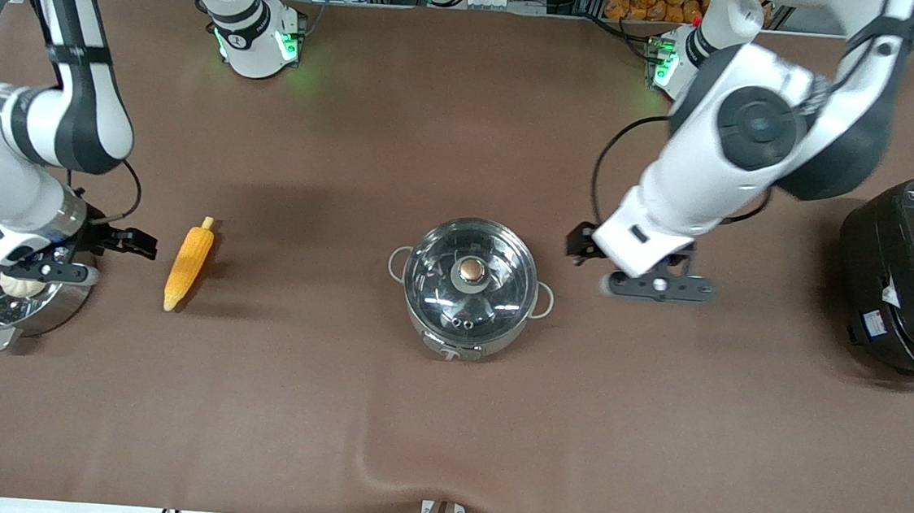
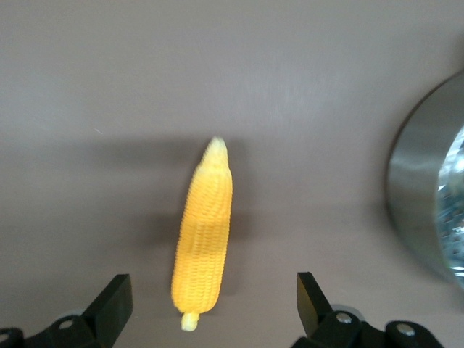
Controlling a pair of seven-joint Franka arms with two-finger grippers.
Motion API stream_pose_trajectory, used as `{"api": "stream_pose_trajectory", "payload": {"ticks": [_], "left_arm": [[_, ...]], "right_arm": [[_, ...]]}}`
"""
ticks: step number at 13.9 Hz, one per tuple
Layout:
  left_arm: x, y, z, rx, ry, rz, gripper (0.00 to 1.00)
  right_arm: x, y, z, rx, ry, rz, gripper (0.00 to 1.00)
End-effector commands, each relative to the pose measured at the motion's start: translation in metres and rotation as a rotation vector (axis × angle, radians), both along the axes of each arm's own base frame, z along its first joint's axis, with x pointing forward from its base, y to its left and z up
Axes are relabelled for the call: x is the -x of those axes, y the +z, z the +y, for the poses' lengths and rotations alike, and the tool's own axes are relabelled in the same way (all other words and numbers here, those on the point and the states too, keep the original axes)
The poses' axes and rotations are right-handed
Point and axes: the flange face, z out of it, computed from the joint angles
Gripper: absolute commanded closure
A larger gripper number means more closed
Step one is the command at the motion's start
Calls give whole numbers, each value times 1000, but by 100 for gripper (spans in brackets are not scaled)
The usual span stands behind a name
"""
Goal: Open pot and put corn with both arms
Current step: 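Grasp the corn with the right gripper while the left gripper grasps the lid knob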
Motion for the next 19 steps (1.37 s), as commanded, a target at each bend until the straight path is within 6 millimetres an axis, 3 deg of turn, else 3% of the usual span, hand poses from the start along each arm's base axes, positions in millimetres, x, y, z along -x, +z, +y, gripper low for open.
{"api": "stream_pose_trajectory", "payload": {"ticks": [1, 4, 7, 9, 11, 12, 13, 16, 18, 19], "left_arm": [[3, -35, -62, 7, 26, -62, 0], [16, -76, -113, -28, 36, -109, 0], [25, -99, -135, -34, 7, -122, 0], [28, -107, -144, -37, -15, -141, 0], [37, -117, -155, -59, -37, -149, 0], [43, -121, -162, -66, -47, -150, 0], [46, -126, -165, -75, -53, -148, 0], [50, -135, -169, -84, -62, -140, 0], [53, -136, -171, -86, -66, -138, 0], [53, -137, -171, -87, -67, -137, 0]], "right_arm": [[-3, -73, 13, -59, -56, 51, 0], [4, -111, 15, -65, -74, 52, 0], [9, -130, 10, -60, -83, 49, 1], [9, -118, 13, -63, -78, 66, 14], [10, -100, 14, -72, -62, 91, 60], [12, -102, 15, -72, -59, 96, 73], [13, -102, 16, -73, -56, 99, 77], [12, -81, 20, -80, -23, 107, 100], [7, -71, 23, -80, -9, 90, 100], [2, -51, 28, -82, 24, 71, 100]]}}
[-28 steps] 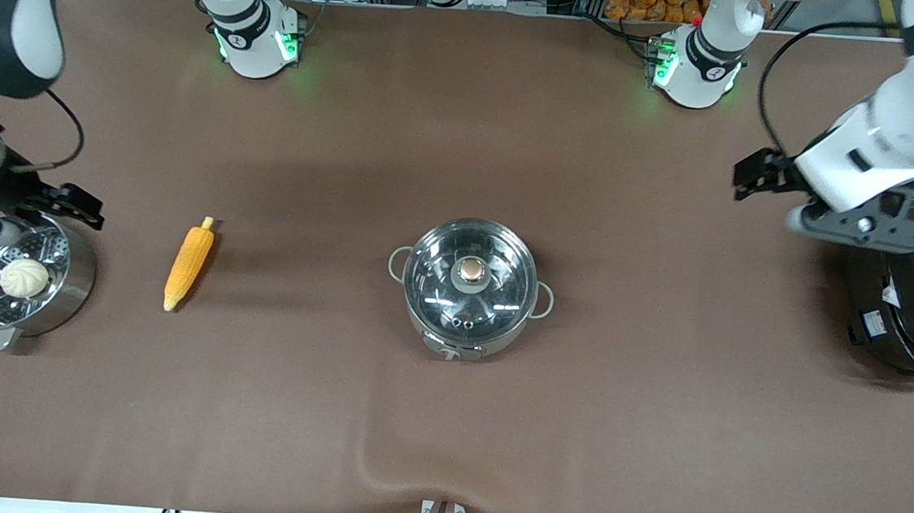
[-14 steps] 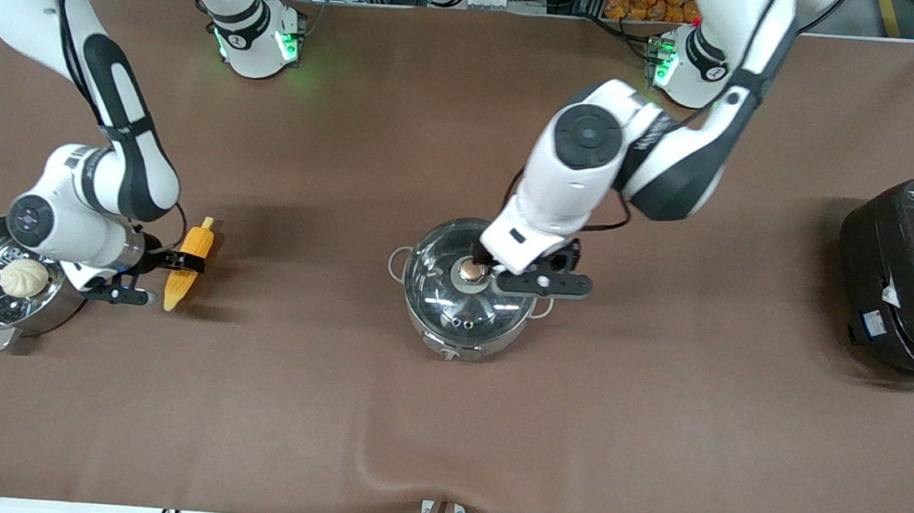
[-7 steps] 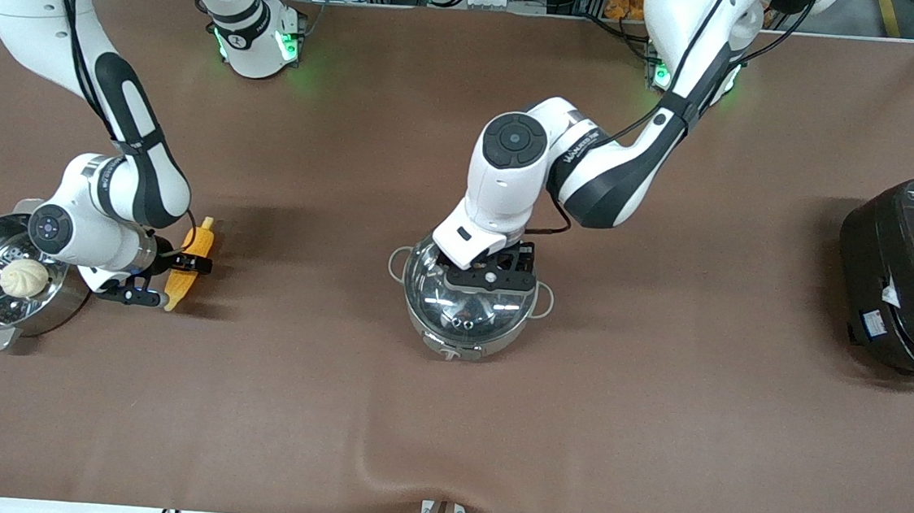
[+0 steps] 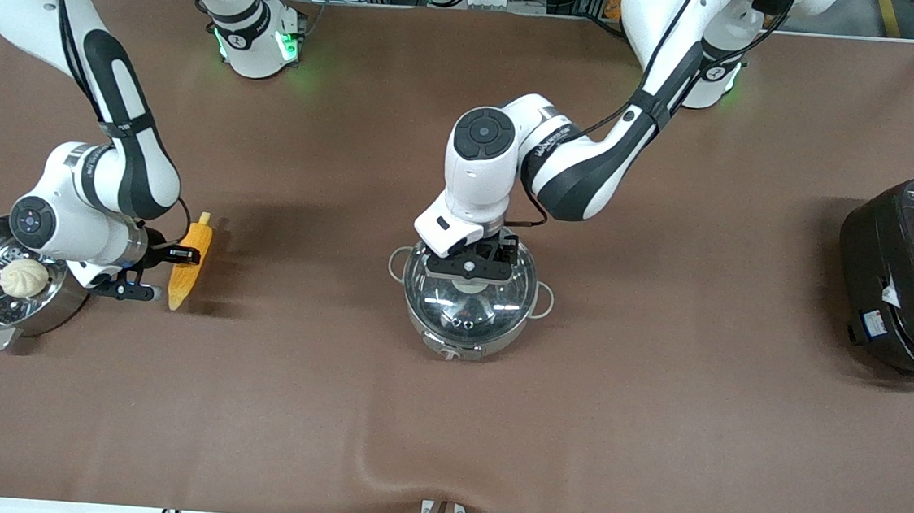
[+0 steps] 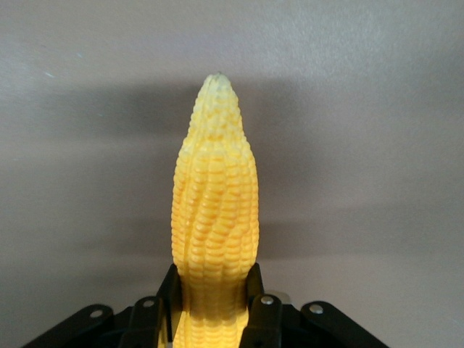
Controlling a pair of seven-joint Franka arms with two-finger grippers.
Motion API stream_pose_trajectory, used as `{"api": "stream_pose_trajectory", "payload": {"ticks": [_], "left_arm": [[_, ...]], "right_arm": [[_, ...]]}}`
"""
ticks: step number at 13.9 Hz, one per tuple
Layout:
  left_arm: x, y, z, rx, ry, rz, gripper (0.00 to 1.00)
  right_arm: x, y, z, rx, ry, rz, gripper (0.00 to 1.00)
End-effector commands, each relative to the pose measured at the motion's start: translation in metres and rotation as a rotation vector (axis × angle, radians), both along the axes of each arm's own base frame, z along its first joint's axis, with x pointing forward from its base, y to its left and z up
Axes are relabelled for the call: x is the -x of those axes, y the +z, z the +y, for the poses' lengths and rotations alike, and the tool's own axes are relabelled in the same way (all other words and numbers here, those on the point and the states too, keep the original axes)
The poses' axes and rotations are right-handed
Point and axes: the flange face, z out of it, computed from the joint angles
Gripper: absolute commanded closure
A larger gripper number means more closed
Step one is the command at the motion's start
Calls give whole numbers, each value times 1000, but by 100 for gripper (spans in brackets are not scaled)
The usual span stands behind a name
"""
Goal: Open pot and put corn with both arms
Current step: 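Lift the corn with the right gripper while the left gripper lifts the lid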
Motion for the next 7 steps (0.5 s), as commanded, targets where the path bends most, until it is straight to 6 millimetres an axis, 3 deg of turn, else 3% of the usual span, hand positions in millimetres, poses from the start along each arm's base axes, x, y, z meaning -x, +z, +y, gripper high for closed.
{"api": "stream_pose_trajectory", "payload": {"ticks": [1, 2, 5, 6, 7], "left_arm": [[-2, -2, -5, -14, 5, -26, 0], [-3, -4, -5, -15, 5, -25, 0], [-3, -6, -4, -17, 7, -23, 0], [-3, -6, -4, -15, 13, -22, 11], [-3, -5, -4, -9, 43, -20, 79]], "right_arm": [[-8, 45, 16, -30, 82, -16, 100], [-14, 62, 19, -32, 94, -27, 100], [-27, 111, 50, -36, 152, -66, 100], [-31, 123, 60, -38, 166, -74, 100], [-36, 136, 73, -40, 184, -77, 100]]}}
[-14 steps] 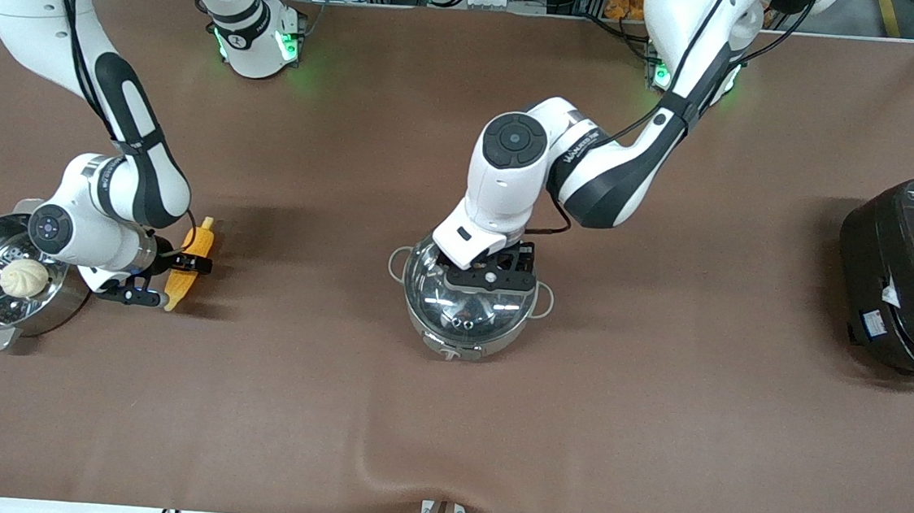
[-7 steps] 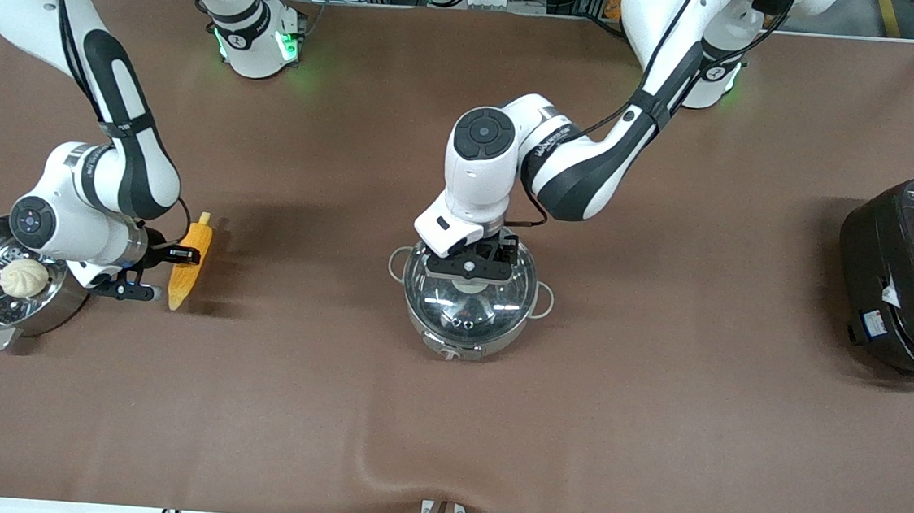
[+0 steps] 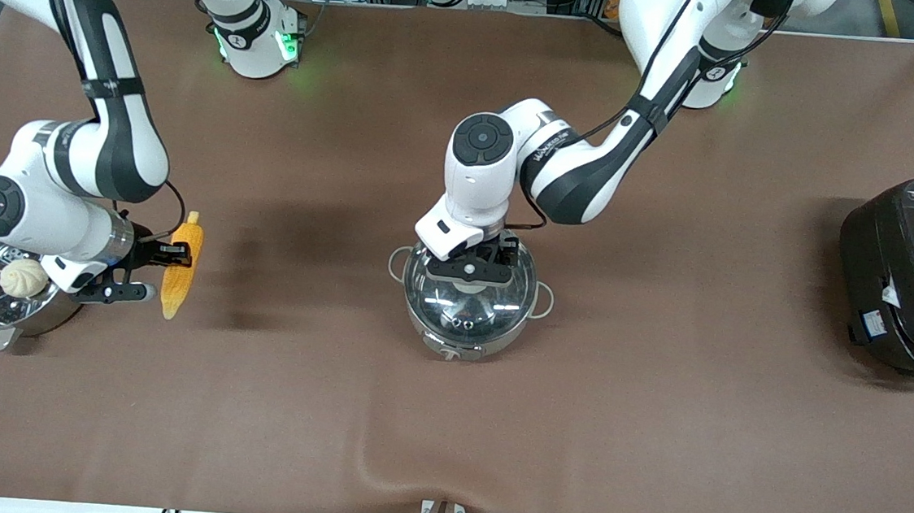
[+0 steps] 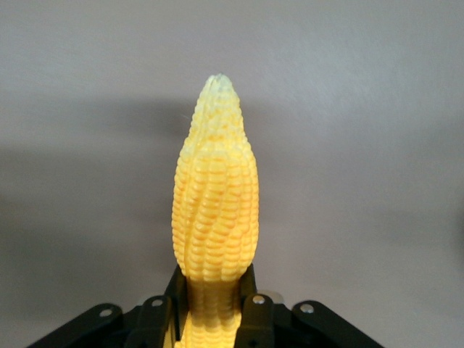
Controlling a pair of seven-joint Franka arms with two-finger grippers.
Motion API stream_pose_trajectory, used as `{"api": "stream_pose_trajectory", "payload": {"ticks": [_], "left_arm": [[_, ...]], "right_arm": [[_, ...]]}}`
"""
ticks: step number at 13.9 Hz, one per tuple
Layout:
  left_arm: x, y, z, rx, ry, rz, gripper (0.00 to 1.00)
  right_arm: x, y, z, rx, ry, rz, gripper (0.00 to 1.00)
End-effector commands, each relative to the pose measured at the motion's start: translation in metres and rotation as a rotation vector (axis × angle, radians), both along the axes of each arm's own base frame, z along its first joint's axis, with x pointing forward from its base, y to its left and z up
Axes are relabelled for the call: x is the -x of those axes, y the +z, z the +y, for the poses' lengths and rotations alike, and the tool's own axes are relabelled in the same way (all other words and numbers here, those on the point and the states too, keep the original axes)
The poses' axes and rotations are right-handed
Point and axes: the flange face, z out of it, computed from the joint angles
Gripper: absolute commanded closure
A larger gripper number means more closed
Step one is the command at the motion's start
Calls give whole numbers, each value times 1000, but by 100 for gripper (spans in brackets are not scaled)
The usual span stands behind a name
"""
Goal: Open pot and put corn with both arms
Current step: 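Lift the corn with the right gripper while the left gripper lifts the lid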
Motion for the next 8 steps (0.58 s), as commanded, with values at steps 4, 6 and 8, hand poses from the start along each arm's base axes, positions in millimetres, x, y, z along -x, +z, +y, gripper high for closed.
{"api": "stream_pose_trajectory", "payload": {"ticks": [4, 6, 8], "left_arm": [[-6, 8, -1, 4, 61, -27, 100], [-7, 10, 0, 10, 88, -29, 100], [-5, 31, 0, 26, 98, -47, 100]], "right_arm": [[-14, 64, 56, -24, 83, -14, 100], [-14, 77, 76, -25, 102, -26, 100], [-11, 79, 105, -40, 92, -31, 100]]}}
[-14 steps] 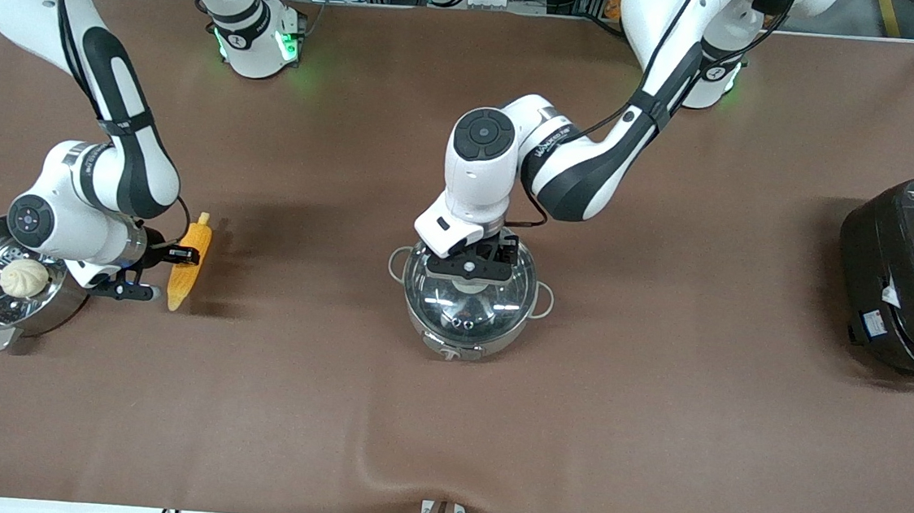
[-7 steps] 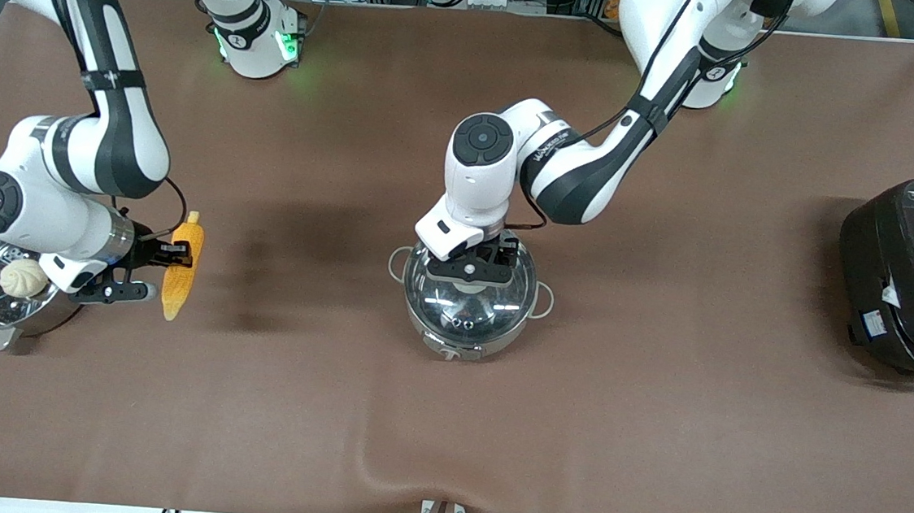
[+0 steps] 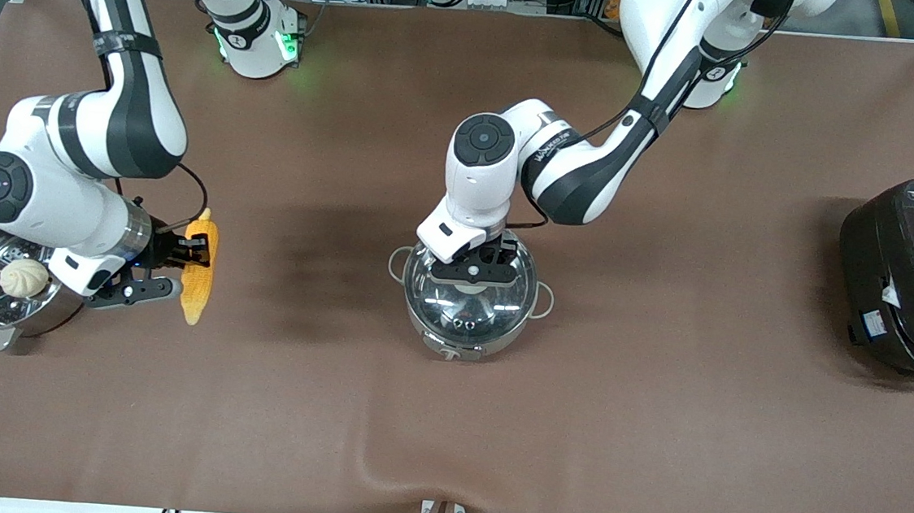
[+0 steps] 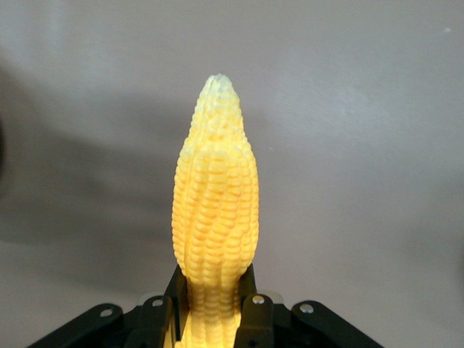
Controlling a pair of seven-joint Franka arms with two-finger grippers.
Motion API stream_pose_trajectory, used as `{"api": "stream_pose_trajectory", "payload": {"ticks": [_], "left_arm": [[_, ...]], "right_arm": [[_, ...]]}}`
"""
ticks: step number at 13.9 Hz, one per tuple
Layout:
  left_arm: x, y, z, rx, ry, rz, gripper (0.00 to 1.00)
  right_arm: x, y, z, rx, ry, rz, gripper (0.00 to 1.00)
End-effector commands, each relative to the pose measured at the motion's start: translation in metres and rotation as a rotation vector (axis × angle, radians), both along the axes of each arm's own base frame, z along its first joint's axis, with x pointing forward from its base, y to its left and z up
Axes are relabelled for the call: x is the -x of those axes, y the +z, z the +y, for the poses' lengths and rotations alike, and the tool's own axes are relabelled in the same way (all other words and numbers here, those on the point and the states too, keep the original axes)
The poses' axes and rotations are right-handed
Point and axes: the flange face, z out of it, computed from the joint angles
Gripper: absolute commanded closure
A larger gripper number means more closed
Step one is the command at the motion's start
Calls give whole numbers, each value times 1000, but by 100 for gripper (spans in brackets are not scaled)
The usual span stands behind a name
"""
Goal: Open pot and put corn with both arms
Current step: 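Lift the corn with the right gripper while the left gripper lifts the lid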
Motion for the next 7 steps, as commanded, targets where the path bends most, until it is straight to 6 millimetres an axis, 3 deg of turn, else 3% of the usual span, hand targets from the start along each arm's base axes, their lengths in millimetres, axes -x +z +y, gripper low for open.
{"api": "stream_pose_trajectory", "payload": {"ticks": [1, 4, 5, 7], "left_arm": [[-1, 43, 1, 24, 38, -51, 100], [3, 97, 18, 23, 68, -64, 100], [-8, 113, 37, 33, 104, -66, 100], [-42, 143, 97, 50, 209, -65, 100]], "right_arm": [[3, 10, 30, -24, -33, -2, 100], [3, 14, 45, -26, -34, -11, 100], [5, 14, 51, -27, -36, -9, 100], [16, 17, 90, -20, -40, -7, 100]]}}
